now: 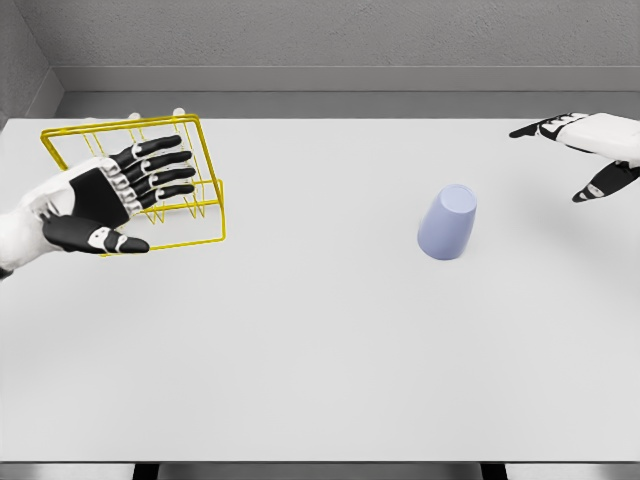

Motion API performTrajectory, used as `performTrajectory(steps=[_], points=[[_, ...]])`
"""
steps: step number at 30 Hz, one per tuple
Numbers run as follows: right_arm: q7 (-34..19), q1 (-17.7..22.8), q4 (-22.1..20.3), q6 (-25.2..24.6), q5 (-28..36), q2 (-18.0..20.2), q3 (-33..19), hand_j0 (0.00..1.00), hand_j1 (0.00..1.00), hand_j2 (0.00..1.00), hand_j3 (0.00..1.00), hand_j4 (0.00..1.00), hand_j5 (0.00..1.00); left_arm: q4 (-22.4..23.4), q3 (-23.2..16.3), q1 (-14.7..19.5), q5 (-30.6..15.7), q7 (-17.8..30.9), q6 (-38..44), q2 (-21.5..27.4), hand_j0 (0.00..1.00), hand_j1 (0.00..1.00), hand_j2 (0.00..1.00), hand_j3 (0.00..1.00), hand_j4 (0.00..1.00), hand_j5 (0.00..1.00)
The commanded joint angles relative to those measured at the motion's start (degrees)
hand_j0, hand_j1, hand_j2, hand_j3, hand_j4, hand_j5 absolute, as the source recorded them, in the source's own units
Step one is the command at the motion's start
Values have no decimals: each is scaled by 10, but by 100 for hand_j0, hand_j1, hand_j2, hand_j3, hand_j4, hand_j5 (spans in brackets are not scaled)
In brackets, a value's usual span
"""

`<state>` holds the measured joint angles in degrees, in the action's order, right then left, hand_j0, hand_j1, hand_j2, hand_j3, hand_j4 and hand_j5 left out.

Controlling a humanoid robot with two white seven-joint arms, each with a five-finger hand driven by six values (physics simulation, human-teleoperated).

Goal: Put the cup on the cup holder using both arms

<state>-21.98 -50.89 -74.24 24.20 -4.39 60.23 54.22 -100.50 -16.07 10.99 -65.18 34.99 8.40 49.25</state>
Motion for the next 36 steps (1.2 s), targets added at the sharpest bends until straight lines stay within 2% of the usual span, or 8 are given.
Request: performTrajectory(steps=[1,9,13,14,16,23,30,36], points=[[1,0,0,0,3,1,1,100,100,100,100,100,100,-1,-32,0,30,0,0,-41,100,100,100,100,100,100],[-3,-1,-1,0,-3,1,4,100,100,100,100,100,100,-6,-50,2,57,0,-6,-94,100,100,100,100,100,100],[3,-5,-3,66,-4,0,10,100,100,100,100,100,100,-6,-82,4,59,0,-98,-107,100,100,100,100,100,100],[2,-4,1,105,-4,2,10,100,100,100,100,100,100,-6,-83,4,63,0,-97,-106,100,100,100,100,100,100],[2,-5,14,108,-4,2,10,100,100,100,100,100,100,-6,-84,4,98,0,-94,-109,100,100,100,100,100,100],[3,-7,53,108,-4,1,-18,100,100,100,100,100,100,-5,-116,13,108,0,-7,-103,100,100,100,100,100,100],[27,-1,71,108,-4,-7,8,100,100,100,100,100,100,-5,-115,11,238,0,-31,-108,100,100,100,100,100,100],[200,15,115,108,3,-16,91,100,100,100,100,100,100,-5,-116,-1,290,0,-111,-126,100,100,100,100,100,100]])
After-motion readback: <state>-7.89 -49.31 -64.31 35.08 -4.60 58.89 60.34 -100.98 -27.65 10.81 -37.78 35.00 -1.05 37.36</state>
